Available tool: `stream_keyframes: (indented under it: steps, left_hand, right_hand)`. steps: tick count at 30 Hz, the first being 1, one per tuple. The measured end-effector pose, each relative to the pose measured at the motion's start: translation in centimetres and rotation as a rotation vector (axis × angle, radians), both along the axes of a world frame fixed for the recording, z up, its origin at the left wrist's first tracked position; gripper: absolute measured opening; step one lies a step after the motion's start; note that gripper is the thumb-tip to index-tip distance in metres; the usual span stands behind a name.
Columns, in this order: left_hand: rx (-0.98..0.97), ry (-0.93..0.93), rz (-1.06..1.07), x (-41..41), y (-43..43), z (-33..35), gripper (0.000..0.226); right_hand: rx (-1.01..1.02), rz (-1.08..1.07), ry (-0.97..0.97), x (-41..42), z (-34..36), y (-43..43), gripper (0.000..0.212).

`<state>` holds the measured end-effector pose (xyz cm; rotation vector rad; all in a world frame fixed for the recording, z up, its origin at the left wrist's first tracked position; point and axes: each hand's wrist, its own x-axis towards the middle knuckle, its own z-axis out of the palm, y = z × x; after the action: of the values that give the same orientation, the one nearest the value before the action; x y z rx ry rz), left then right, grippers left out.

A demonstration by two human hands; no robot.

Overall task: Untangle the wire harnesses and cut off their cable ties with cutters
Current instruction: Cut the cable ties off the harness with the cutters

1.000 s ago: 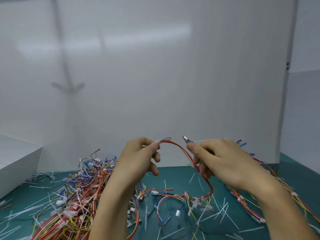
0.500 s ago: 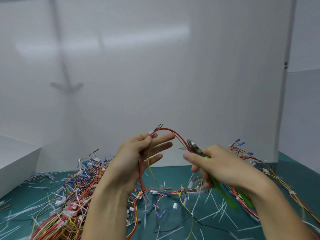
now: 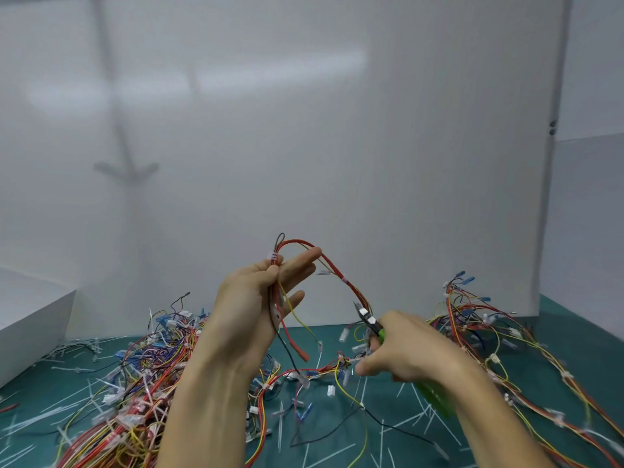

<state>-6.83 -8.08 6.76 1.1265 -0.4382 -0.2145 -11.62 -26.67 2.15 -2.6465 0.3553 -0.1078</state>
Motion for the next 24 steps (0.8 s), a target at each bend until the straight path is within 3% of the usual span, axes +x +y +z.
stream_keyframes:
  steps: [5,9,11,15,19,22,24]
  left_hand:
    - [-0.06,0.061,0.022,0.5,-0.1,-0.2,0.029]
    - [-0.027,0.097,0.124,1.3,-0.1,-0.9,0.03]
    - [0.083,0.069,0.165,1.6,-0.1,-1.3,0.03]
    - [0.527,-0.048,0.26,2.2,-0.6,-2.4,0.025]
    - [0.582,-0.027,0.063,1.7,-1.4,-2.8,0.013]
    - [0.631,-0.087,-0.042,1.5,-1.6,-2.9,0.037]
    - [0.593,-0.067,-0.084,1.4,-1.8,-2.9,0.041]
  right_hand:
    - [0.336,-0.058,-0.198,0.7,-0.5,1.1,0.026]
    - [0.623,0.063,-0.381,-0.1,0.8,1.1,0.02]
    - [0.774,0.117,-0.498,-0.8,1.8,1.1,0.021]
    - [1.028,0.153,-0.709,-1.4,2.7,1.2,0.02]
    - [1.121,0.135,-0.784,-1.1,2.5,1.0,0.017]
    - [1.161,0.156,-0.8,-1.0,2.3,0.9,0.017]
    - [1.196,0.178,-0.801,-0.9,2.3,1.0,0.02]
